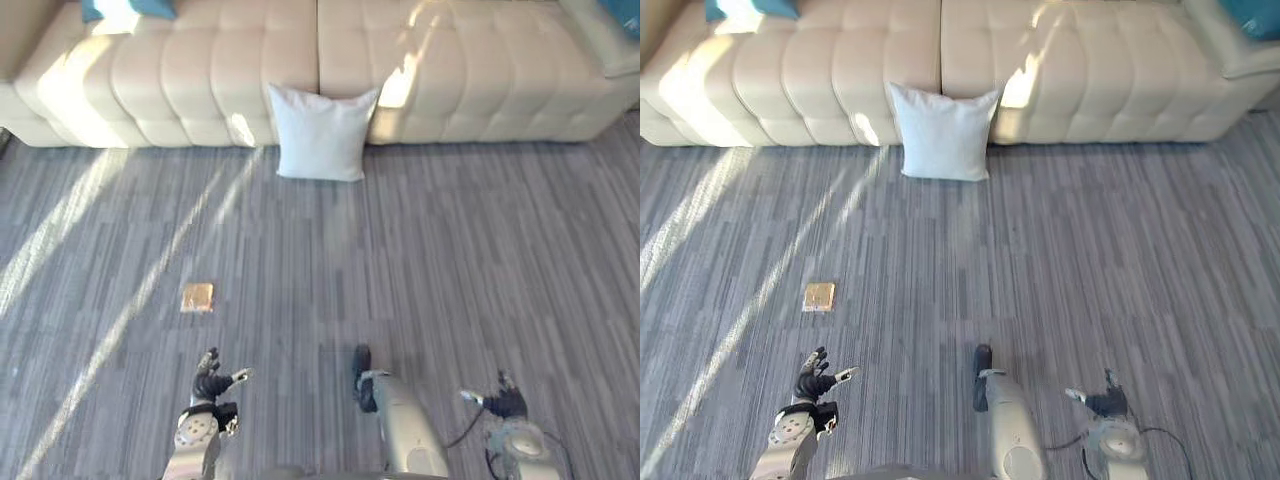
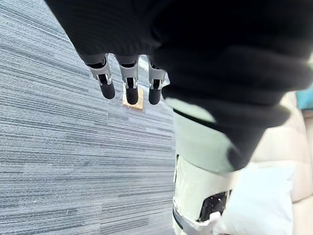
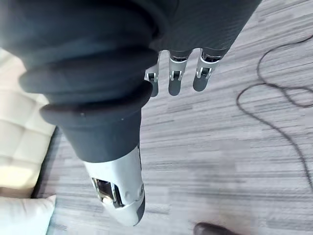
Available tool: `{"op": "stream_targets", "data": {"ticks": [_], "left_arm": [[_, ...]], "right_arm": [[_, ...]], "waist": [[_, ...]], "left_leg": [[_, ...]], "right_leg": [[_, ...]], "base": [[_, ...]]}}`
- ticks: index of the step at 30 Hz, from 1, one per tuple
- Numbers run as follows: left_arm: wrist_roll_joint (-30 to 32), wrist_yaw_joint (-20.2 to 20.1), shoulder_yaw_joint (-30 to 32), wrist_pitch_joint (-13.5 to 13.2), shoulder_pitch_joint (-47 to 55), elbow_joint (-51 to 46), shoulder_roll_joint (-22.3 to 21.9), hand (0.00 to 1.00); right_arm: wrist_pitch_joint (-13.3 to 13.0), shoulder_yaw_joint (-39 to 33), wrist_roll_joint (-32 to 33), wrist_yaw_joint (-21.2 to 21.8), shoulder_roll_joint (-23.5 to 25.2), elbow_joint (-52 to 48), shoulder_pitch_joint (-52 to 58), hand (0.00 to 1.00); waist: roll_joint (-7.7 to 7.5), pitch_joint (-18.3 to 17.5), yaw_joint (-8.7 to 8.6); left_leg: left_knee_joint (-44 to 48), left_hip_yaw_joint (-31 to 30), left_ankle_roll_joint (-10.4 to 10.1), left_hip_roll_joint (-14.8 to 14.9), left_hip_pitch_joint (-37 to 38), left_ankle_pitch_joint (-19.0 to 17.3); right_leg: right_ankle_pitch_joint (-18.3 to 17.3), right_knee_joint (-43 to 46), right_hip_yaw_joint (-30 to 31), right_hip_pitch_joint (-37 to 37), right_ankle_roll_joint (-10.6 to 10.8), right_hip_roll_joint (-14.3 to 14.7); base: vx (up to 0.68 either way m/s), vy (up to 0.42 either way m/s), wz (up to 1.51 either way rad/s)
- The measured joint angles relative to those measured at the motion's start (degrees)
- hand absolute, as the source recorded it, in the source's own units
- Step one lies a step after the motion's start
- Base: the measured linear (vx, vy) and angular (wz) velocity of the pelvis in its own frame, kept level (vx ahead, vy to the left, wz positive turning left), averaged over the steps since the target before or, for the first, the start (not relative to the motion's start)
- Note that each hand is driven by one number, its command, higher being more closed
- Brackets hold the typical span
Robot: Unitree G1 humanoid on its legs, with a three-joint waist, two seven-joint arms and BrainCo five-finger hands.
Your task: Pick up cushions and gather them together orderly.
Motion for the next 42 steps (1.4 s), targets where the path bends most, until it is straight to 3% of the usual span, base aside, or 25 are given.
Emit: {"op": "stream_targets", "data": {"ticks": [1,2,6,8,9,10,11,14,15,17,19,21,22,23,24,25,26,27,30,32,34,36,38,39,42], "left_arm": [[-0.01,-0.01,-0.01,-0.04,0.13,-0.83,-0.19,0.00],[-0.01,-0.10,-0.10,-0.03,0.12,-1.31,-0.36,0.00],[0.04,-0.08,-0.04,0.03,1.24,-1.41,-0.38,0.00],[0.03,-0.05,-0.04,0.25,2.52,-1.21,-0.77,0.00],[0.03,-0.04,-0.03,0.25,3.27,-1.09,-0.74,0.00],[0.04,0.03,0.43,0.40,3.23,-0.09,-0.18,0.00],[0.14,0.10,0.27,0.48,2.88,0.19,-0.15,0.00],[0.35,0.15,-0.02,0.85,2.83,0.74,0.03,0.00],[0.38,0.26,-0.15,1.07,3.03,0.78,0.34,0.00],[0.38,0.33,-0.49,1.04,2.81,0.80,1.07,0.00],[0.38,0.29,-0.61,0.94,1.67,1.30,2.18,0.00],[0.39,0.29,-0.61,0.92,-0.17,2.84,2.27,0.00],[0.39,0.30,-0.55,0.95,-1.17,4.29,2.74,0.00],[0.44,0.29,-0.50,0.96,-1.10,4.57,2.76,0.00],[0.61,0.25,-0.63,0.97,-0.67,4.93,2.68,0.00],[0.89,0.30,-0.51,1.02,-1.10,6.41,1.64,0.00],[1.05,0.32,-0.52,1.14,-1.08,6.41,1.20,0.00],[1.87,0.21,-0.56,0.88,-1.01,6.34,1.00,0.00],[2.11,0.14,-0.04,1.09,-0.97,6.35,-0.17,0.00],[2.08,0.02,-0.18,1.06,-0.92,6.15,-1.64,0.00],[2.08,-0.10,-0.46,1.07,-0.83,5.24,-2.59,0.00],[2.08,-0.07,-0.43,1.05,-0.85,4.82,-2.98,0.00],[2.08,-0.03,-0.47,1.08,-0.73,4.85,-3.21,0.00],[2.08,-0.02,-0.60,1.08,-0.70,4.88,-3.39,0.00],[2.10,0.12,-0.70,1.01,-1.77,5.15,-2.50,0.00]], "right_arm": [[-0.39,0.44,0.41,-0.12,1.02,-2.28,0.08,0.00],[-0.68,0.45,0.43,-0.25,1.40,-3.54,-0.10,0.00],[-0.81,0.34,0.51,-1.03,1.25,-4.03,-0.63,0.00],[-0.76,-0.30,1.07,-1.39,1.07,-2.80,0.55,0.00],[-0.75,-0.30,1.08,-1.58,0.82,-1.85,0.66,0.00],[-0.44,-0.15,1.08,-1.98,1.46,0.27,0.58,0.00],[-0.39,-0.37,1.00,-2.06,1.84,0.55,1.36,0.00],[-0.21,0.28,0.64,-1.98,2.62,1.01,1.10,0.00],[-0.17,0.88,0.30,-1.96,2.63,1.43,0.67,0.00],[-0.27,2.90,0.23,-1.93,2.55,1.49,0.43,0.00],[-0.50,4.18,-0.12,-1.87,2.34,1.78,-0.36,0.00],[-0.41,4.17,-0.13,-1.86,1.89,2.06,-0.87,0.00],[-0.30,4.13,-0.13,-1.87,1.40,2.07,-0.78,0.00],[-0.25,4.11,-0.13,-1.88,1.22,2.06,-0.42,0.00],[-0.23,3.89,-0.14,-1.90,0.93,2.03,1.55,0.00],[-0.03,3.36,-0.15,-1.92,-0.07,2.57,2.72,0.00],[0.47,3.17,-0.14,-1.88,-0.38,3.31,2.03,0.00],[0.69,2.46,-0.15,-1.56,0.36,2.01,1.82,0.00],[0.87,2.59,-0.13,-0.87,0.94,-0.11,2.25,0.00],[0.79,2.56,0.12,-0.94,2.57,-3.33,2.84,0.00],[0.13,2.54,0.40,-0.96,3.02,-5.04,2.76,0.00],[-0.20,1.39,0.45,-1.07,3.56,-4.86,2.22,0.00],[-0.20,0.79,0.46,-1.21,3.63,-4.68,2.27,0.00],[-0.21,0.15,0.46,-1.39,3.52,-4.68,2.42,0.00],[-0.18,-0.47,0.42,-2.38,4.73,-4.41,2.86,0.00]], "waist": [[-1.40,0.60,1.02],[-1.42,0.58,1.95],[-1.78,0.68,4.20],[-1.55,0.19,4.85],[-1.27,-0.13,4.88],[-3.29,-0.95,4.70],[-4.32,-1.65,4.31],[-4.99,-1.62,3.80],[-4.97,-1.60,3.06],[-4.36,-1.43,2.90],[-2.96,-0.83,2.15],[-2.92,-0.73,0.92],[-3.07,-0.73,0.05],[-3.25,-0.82,-0.17],[-4.24,-1.22,-0.56],[-3.31,-1.12,-1.04],[-1.97,-1.32,-0.75],[-1.81,-1.45,-1.41],[-1.05,-0.94,-1.30],[-1.31,-0.92,0.98],[-1.97,-1.26,2.14],[-1.94,-1.25,3.34],[-1.30,-1.43,3.24],[-0.41,-1.51,3.24],[-2.33,-1.32,2.98]], "left_leg": [[2.83,2.26,2.18,1.41,-5.04,-1.36],[1.88,3.57,3.10,2.00,-9.04,-2.07],[-16.36,4.50,3.39,0.54,-19.31,-2.38],[-32.04,0.97,0.27,-2.80,-19.53,0.84],[-33.63,-0.01,1.98,-3.23,-19.31,4.90],[-30.34,0.37,5.96,-5.16,-19.33,2.89],[-28.28,1.42,6.95,-6.48,-18.99,-0.90],[-27.43,4.18,9.67,-7.88,-12.74,-6.12],[-28.66,4.15,9.89,-8.55,-9.28,-7.31],[-34.21,4.19,10.01,-8.78,-0.13,-8.03],[-40.24,4.15,9.86,-8.29,7.23,-7.94],[-43.23,3.97,9.76,-8.03,10.94,-7.88],[-44.20,3.86,9.33,-8.15,12.99,-7.94],[-44.53,3.73,7.35,-8.32,14.07,-7.97],[-44.62,2.18,4.09,-9.22,16.77,-9.08],[-43.73,-0.54,1.52,-8.83,19.26,-10.67],[-42.59,-1.26,0.69,-7.75,19.25,-10.09],[-34.58,-3.31,-3.00,-6.49,16.09,-6.12],[-15.58,-3.51,-4.54,-1.71,8.98,0.71],[-2.45,-0.77,-1.73,3.70,1.44,-2.68],[-6.49,0.83,0.97,3.84,-3.52,-4.35],[-19.74,0.88,1.20,2.95,-6.67,-4.49],[-34.42,-0.42,-0.46,1.41,-6.08,-1.70],[-39.05,-1.54,0.06,1.00,-5.79,2.99],[-39.12,-0.37,2.32,-1.63,-5.42,2.89]], "right_leg": [[-0.96,-2.65,0.80,4.41,0.18,-0.01],[-1.33,-5.17,1.13,7.07,0.52,0.04],[-4.45,-9.97,4.01,13.89,3.43,-0.51],[-8.92,-9.64,6.03,17.80,6.32,-1.94],[-10.55,-9.07,6.79,18.60,7.29,-1.98],[-13.28,-5.65,8.29,18.43,7.92,-4.32],[-13.88,1.25,9.67,15.88,8.98,-6.50],[-10.46,27.56,13.43,6.40,17.24,-9.50],[-10.76,34.12,13.29,4.24,16.56,-9.58],[-12.43,38.70,9.92,-0.57,12.06,-8.97],[-13.53,31.40,4.90,-5.78,9.64,-6.69],[-11.57,19.75,3.16,-10.26,7.26,-4.38],[-6.79,9.77,3.27,-12.34,6.77,-2.98],[-2.80,4.19,3.49,-12.34,6.53,-2.11],[7.40,-4.75,4.94,-11.90,5.34,-1.27],[13.97,-1.19,6.12,-11.95,2.64,-1.02],[13.35,1.28,5.48,-12.67,1.99,-0.42],[7.51,3.98,4.67,-11.88,1.52,-0.67],[4.66,1.76,3.65,-5.93,0.72,0.93],[3.62,-3.61,3.98,2.58,-0.31,2.97],[3.21,-6.17,5.22,5.42,-0.35,2.93],[2.96,-7.64,6.20,7.36,0.48,2.71],[1.84,-7.66,6.85,8.11,2.26,2.80],[1.14,-7.29,7.29,8.29,3.15,3.19],[-2.62,-2.53,9.47,5.50,6.08,0.00]], "base": [[0.66,-0.102,-0.16],[0.53,-0.062,-0.18],[0.52,0.060,-0.39],[0.59,0.225,-0.51],[0.61,0.287,-0.46],[0.76,0.345,-0.24],[0.89,0.406,-0.29],[0.58,0.234,-0.25],[0.49,0.120,-0.18],[0.62,0.088,-0.37],[0.57,0.035,-0.20],[0.56,-0.012,0.21],[0.53,-0.050,0.32],[0.67,-0.088,0.43],[0.49,-0.092,0.56],[0.61,-0.127,0.37],[0.69,-0.189,0.43],[0.66,-0.195,0.19],[0.41,-0.145,0.20],[0.49,-0.145,-0.14],[0.40,-0.057,-0.31],[0.42,0.040,-0.38],[0.24,0.101,-0.26],[0.19,0.152,-0.36],[0.21,0.186,-0.23]]}}
